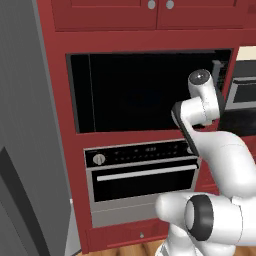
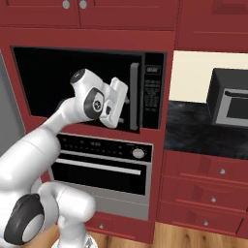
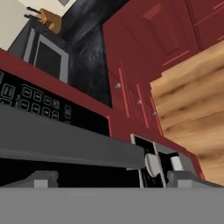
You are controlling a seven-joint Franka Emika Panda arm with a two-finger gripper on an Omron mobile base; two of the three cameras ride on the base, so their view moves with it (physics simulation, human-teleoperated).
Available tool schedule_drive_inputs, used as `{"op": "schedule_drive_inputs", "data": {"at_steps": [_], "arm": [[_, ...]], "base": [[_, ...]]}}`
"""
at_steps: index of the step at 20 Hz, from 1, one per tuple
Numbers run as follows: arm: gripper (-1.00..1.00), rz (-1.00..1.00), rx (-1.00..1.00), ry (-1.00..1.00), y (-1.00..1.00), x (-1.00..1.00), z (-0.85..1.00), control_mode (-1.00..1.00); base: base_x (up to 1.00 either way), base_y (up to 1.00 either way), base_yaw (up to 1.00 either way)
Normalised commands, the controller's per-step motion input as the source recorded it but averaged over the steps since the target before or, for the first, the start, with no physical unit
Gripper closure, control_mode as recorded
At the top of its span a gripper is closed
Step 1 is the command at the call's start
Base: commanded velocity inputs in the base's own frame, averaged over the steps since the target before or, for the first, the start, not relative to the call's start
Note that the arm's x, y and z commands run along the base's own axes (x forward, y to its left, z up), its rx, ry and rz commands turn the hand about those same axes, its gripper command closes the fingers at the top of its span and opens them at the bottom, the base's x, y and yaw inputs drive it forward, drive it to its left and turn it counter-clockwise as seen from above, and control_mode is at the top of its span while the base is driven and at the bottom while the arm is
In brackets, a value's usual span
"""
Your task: Transport the chicken drumstick from the fridge to the microwave and turn on the microwave.
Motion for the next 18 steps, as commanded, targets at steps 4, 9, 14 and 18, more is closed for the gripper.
{"op": "schedule_drive_inputs", "data": {"at_steps": [4,9,14,18], "arm": [[-1.00,0.00,0.08,0.00,-0.08,0.56,0.00,-1.00],[-1.00,0.00,0.07,0.00,-0.06,0.51,0.00,-1.00],[-1.00,0.00,0.06,0.00,-0.04,0.45,0.00,-1.00],[-1.00,0.04,0.07,0.00,0.00,0.21,0.00,-1.00]], "base": [[0.00,0.00,0.00],[0.00,0.00,0.00],[0.00,0.00,0.00],[0.00,0.00,0.00]]}}
